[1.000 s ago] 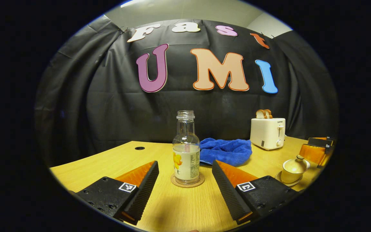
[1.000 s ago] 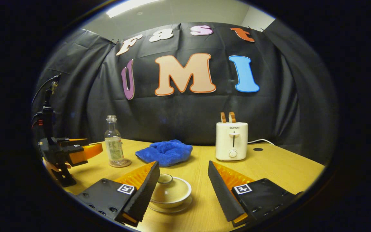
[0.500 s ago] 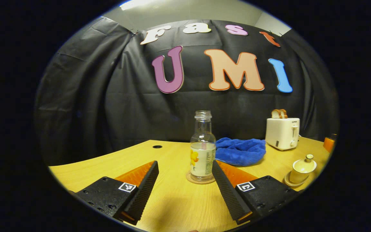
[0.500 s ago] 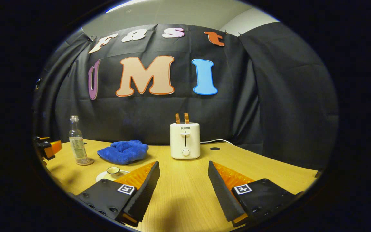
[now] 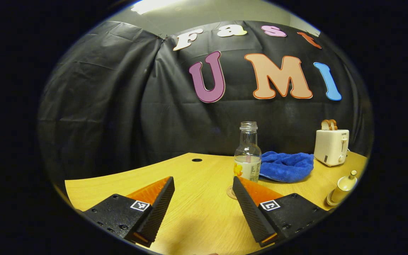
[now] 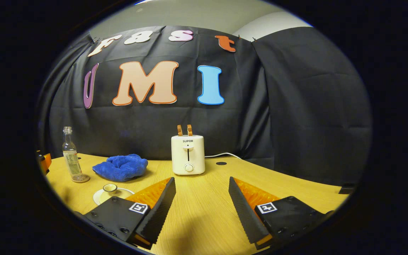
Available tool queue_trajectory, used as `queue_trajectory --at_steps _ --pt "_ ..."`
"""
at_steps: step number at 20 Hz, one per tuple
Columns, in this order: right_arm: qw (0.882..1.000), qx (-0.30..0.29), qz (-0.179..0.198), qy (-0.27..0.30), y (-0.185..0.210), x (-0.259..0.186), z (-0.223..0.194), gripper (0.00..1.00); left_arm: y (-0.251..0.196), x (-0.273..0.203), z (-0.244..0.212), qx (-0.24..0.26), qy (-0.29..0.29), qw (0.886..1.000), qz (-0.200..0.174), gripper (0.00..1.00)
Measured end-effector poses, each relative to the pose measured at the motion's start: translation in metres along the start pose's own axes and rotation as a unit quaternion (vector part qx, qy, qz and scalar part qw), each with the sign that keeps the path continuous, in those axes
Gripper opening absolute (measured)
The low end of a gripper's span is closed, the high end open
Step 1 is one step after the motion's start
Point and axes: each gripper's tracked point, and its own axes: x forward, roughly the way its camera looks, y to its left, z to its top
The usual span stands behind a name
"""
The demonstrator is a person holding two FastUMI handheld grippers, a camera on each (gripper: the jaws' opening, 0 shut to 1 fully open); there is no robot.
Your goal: Open the teacup lid with one hand, grasp the water bottle and pour water into the teacup with the other hand; after pouring, place the water bottle on the coaster and then close the teacup lid.
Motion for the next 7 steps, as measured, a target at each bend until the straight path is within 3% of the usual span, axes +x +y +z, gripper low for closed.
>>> queue_trajectory --at_steps 7 --pt "1.0 0.0 0.0 0.0 -0.0002 0.0002 -0.0002 0.95 -0.0008 -0.0002 0.0016 0.001 0.0 1.0 -0.004 0.96"
